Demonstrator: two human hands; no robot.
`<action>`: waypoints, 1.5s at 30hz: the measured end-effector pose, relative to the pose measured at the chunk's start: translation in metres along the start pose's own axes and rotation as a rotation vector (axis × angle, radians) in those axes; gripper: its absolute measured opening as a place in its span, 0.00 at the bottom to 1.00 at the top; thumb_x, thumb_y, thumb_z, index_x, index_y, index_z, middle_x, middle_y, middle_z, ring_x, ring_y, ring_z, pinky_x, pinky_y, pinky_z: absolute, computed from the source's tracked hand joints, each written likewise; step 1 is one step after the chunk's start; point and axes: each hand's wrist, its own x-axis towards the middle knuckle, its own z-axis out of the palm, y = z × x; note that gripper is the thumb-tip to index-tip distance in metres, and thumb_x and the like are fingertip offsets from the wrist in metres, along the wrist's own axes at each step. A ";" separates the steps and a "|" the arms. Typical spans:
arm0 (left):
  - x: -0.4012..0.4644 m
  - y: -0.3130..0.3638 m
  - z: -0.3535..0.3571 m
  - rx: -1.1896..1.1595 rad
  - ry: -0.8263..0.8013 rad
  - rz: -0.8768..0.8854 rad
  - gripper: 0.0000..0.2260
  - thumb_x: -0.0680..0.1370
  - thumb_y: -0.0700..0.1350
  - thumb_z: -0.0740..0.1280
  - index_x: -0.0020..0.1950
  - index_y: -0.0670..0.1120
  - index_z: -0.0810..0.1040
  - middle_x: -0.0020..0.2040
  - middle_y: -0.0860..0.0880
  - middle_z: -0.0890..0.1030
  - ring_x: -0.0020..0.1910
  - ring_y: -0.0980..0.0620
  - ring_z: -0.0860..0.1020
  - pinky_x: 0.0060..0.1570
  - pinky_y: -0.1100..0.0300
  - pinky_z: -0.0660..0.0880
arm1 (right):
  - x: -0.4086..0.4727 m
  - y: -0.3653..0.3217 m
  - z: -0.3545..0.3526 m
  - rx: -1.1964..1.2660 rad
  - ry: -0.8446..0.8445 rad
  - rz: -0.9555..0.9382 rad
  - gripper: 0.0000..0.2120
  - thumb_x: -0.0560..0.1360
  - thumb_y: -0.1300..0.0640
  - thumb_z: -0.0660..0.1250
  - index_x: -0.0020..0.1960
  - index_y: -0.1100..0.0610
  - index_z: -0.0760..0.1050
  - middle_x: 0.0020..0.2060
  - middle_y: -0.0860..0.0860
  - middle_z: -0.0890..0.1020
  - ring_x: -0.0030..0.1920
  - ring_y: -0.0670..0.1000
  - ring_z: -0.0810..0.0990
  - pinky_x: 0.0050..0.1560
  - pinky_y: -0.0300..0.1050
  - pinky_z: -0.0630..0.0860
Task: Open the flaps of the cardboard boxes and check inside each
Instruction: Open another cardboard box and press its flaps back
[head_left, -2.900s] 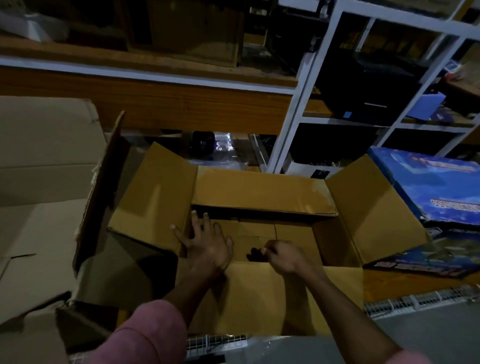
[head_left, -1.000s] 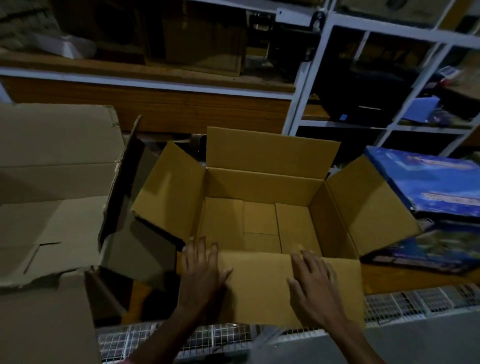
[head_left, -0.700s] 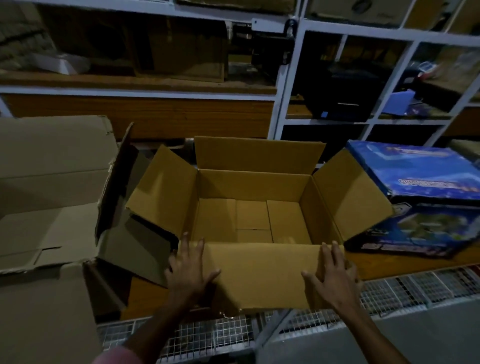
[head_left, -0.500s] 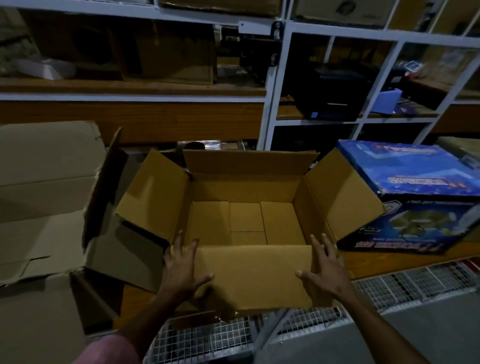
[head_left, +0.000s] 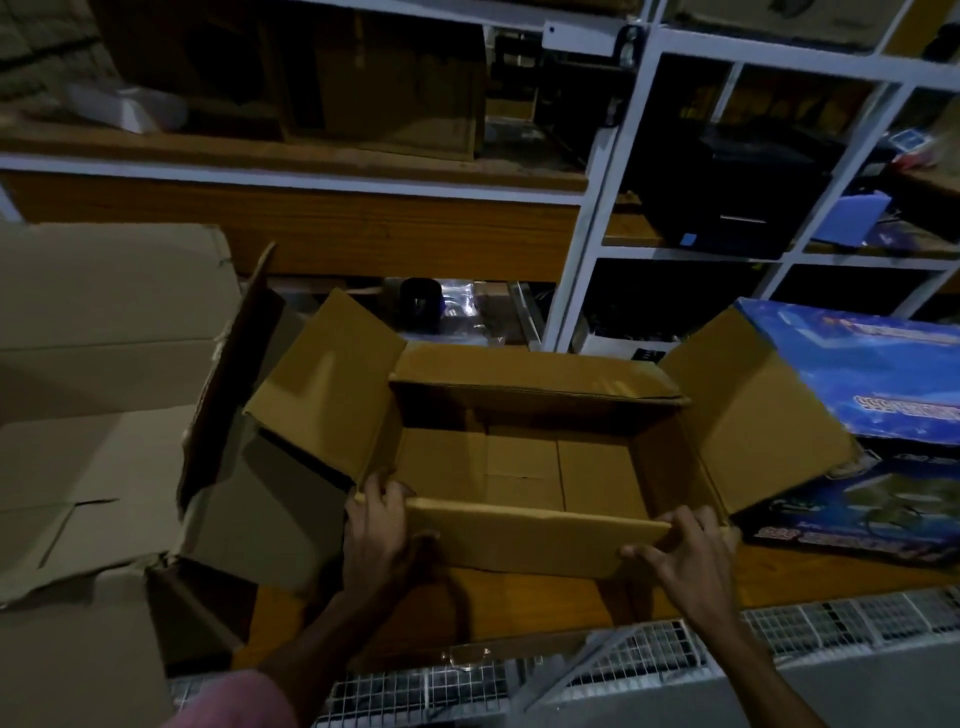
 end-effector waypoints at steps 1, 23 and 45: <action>0.002 0.005 -0.006 -0.007 -0.002 -0.011 0.25 0.73 0.64 0.71 0.60 0.49 0.69 0.74 0.44 0.62 0.67 0.36 0.66 0.55 0.38 0.76 | 0.001 -0.002 -0.005 -0.006 0.028 -0.016 0.27 0.56 0.40 0.82 0.45 0.54 0.76 0.46 0.53 0.74 0.50 0.60 0.73 0.52 0.54 0.65; -0.018 0.113 -0.237 0.134 0.637 0.505 0.41 0.69 0.52 0.80 0.76 0.53 0.62 0.78 0.44 0.58 0.69 0.25 0.63 0.55 0.24 0.72 | 0.012 -0.112 -0.241 0.272 0.465 -0.280 0.32 0.58 0.36 0.75 0.54 0.55 0.77 0.50 0.54 0.73 0.54 0.61 0.71 0.50 0.66 0.74; -0.098 -0.168 -0.507 0.362 0.810 0.189 0.48 0.59 0.51 0.85 0.74 0.49 0.66 0.69 0.39 0.65 0.65 0.25 0.65 0.58 0.25 0.69 | -0.048 -0.499 -0.187 0.451 0.361 -0.583 0.30 0.59 0.37 0.78 0.55 0.51 0.77 0.50 0.53 0.74 0.51 0.55 0.75 0.53 0.63 0.76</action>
